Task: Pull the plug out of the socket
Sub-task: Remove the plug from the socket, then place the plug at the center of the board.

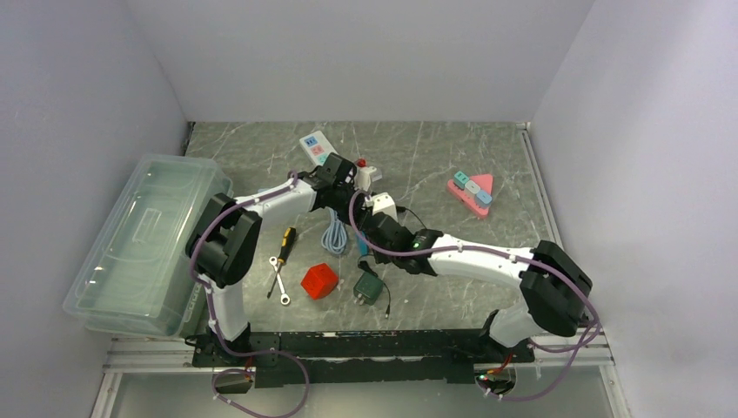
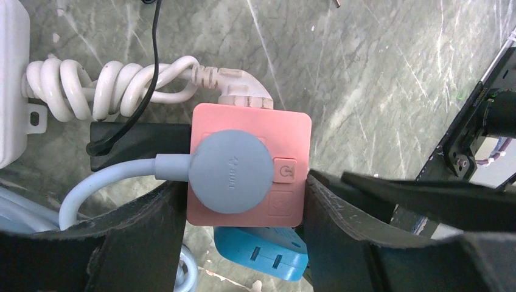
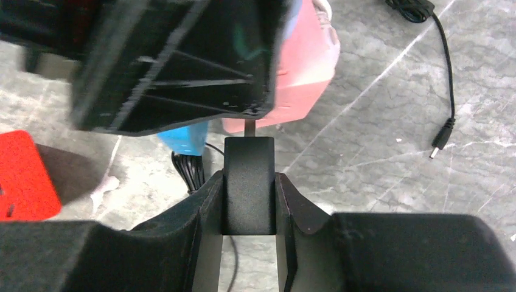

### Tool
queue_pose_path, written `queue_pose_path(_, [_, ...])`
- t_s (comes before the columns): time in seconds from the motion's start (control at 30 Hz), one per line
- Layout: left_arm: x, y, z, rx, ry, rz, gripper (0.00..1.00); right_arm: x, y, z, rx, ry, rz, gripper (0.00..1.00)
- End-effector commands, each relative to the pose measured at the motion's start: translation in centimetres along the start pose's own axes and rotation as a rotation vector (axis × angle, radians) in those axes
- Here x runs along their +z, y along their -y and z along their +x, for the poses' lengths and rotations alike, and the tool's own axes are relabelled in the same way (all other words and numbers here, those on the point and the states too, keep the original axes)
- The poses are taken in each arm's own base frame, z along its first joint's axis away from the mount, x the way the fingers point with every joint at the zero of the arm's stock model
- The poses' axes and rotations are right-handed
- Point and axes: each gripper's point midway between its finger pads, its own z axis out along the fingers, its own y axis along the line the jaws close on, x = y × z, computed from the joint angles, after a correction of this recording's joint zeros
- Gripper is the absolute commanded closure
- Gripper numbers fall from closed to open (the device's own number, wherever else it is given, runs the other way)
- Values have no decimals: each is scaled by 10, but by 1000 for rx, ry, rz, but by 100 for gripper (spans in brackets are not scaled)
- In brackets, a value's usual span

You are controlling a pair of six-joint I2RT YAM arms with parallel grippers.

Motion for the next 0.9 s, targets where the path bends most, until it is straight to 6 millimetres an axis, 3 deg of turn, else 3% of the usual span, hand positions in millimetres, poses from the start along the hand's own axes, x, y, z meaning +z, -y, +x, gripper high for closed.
queue_pose_path(0.0, [5, -73, 39, -14, -116, -282, 67, -10, -9, -24, 57, 64, 60, 100])
queue_pose_path(0.23, [4, -68, 34, -10, -98, -265, 67, -22, -11, -33, 51, 96, -20, 100])
queue_pose_path(0.47, [-4, -58, 21, -19, -53, -242, 62, -41, -3, -22, 91, 60, -82, 100])
queue_pose_path(0.57, [-8, -47, 12, -20, -20, -204, 52, -44, 2, -1, 137, 23, -104, 100])
queue_pose_path(0.7, [-15, -34, 2, 6, 17, -161, 29, -43, 3, 26, 211, -8, -136, 100])
queue_pose_path(0.87, [-27, -25, -9, 45, 68, -149, 11, -42, 0, 45, 299, -5, -186, 95])
